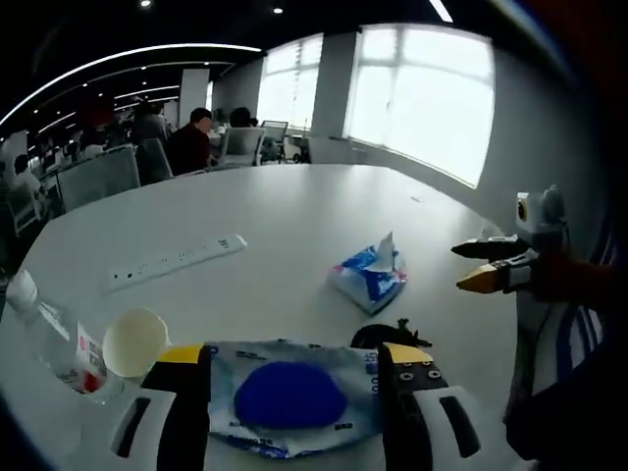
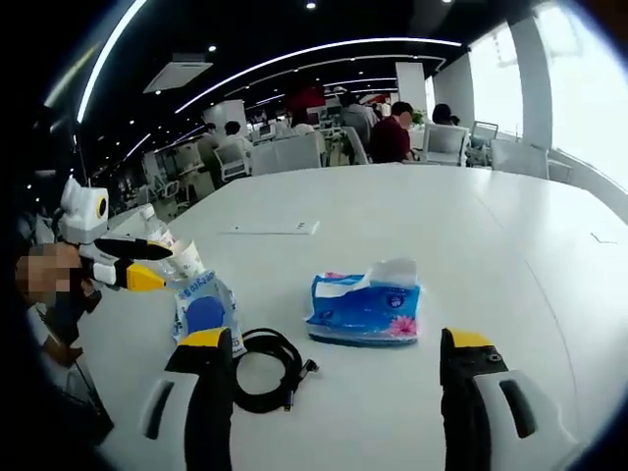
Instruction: Arrange the tabletop items into an orderly group along one side of the table until the central work area is clear of visible clutter.
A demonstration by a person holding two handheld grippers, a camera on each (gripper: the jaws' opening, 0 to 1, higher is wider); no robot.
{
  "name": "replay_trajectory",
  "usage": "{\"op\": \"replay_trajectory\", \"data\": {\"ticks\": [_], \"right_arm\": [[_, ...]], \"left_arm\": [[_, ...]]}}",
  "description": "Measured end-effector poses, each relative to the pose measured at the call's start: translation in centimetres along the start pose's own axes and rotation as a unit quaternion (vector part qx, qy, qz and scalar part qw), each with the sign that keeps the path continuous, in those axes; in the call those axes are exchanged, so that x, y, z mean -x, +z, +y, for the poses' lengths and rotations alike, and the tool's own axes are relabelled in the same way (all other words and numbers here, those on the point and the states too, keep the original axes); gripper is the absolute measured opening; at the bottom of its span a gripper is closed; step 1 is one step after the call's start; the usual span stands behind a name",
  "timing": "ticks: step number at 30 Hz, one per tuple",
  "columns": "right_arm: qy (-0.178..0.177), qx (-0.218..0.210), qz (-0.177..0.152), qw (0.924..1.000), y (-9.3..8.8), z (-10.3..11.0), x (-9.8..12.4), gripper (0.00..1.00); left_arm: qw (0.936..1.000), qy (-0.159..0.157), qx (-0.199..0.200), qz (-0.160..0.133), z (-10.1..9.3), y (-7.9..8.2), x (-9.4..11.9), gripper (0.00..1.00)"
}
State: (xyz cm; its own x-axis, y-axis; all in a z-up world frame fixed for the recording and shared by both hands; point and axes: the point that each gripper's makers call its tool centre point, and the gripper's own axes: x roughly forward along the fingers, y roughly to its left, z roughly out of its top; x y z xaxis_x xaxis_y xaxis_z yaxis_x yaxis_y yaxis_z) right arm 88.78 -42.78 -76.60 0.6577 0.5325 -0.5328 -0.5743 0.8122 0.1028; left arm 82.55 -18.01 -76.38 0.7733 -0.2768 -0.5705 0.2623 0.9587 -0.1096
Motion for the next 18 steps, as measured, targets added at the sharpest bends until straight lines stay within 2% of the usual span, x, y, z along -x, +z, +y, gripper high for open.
{"op": "replay_trajectory", "data": {"ticks": [3, 5, 11, 12, 18], "right_arm": [[-0.002, 0.005, 0.001, 1.0, -0.3, 0.8, 0.5, 0.86], [-0.005, 0.005, 0.001, 1.0, -0.6, 1.3, 0.7, 0.87], [-0.009, -0.013, 0.003, 0.9999, -1.9, 3.2, 1.1, 0.9], [-0.011, -0.013, 0.007, 0.9998, -2.3, 3.8, 1.2, 0.9], [-0.013, -0.023, 0.009, 0.9996, -2.9, 5.7, 1.4, 0.9]], "left_arm": [[1.0, 0.0, 0.0, 0.006, 0.3, -0.6, 0.8, 0.7], [0.9999, -0.005, -0.001, 0.011, 1.4, -1.1, 1.2, 0.7], [0.9997, -0.014, 0.007, 0.016, 2.3, -1.9, 1.6, 0.72], [0.9996, -0.018, 0.0, 0.024, 2.8, -2.6, 1.8, 0.72], [0.9986, -0.027, -0.012, 0.044, 3.4, -4.1, 2.1, 0.7]]}}
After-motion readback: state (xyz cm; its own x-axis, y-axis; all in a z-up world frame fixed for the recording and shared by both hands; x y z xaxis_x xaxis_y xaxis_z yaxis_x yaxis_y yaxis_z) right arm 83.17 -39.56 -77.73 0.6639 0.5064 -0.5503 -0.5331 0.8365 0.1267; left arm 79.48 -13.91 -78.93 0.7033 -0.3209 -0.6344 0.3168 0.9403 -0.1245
